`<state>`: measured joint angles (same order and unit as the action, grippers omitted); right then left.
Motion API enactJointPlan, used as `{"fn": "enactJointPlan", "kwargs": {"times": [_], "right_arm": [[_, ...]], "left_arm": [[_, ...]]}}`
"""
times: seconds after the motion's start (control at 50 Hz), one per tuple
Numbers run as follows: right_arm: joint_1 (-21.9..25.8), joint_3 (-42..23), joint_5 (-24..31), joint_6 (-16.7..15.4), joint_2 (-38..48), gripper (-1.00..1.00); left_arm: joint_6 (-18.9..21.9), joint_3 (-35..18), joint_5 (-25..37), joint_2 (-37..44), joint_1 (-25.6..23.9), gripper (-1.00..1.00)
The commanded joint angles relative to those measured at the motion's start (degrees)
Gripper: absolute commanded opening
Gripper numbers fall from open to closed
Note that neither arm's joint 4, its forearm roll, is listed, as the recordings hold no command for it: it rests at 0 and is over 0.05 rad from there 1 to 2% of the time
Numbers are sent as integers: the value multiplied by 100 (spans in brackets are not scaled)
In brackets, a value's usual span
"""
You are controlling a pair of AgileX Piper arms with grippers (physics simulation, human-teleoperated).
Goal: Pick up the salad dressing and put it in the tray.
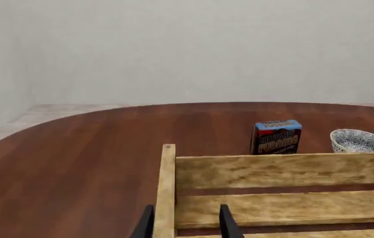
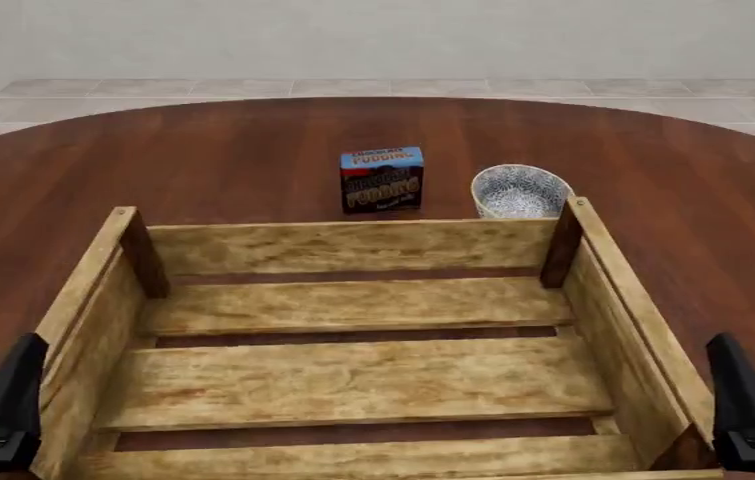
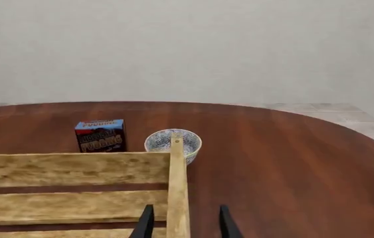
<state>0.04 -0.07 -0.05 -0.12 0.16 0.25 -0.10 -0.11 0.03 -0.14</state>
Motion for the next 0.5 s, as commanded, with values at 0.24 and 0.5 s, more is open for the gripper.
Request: {"fn": "enactJointPlan", "kwargs": {"times": [0.24,0.5], "right_arm": [[46,-6,-116,70,179,100],[31,0,-182,120,247,100]], "left_arm": [[105,-7,-29,2,-129,100],[143,-370,300,2,-97,100]]}}
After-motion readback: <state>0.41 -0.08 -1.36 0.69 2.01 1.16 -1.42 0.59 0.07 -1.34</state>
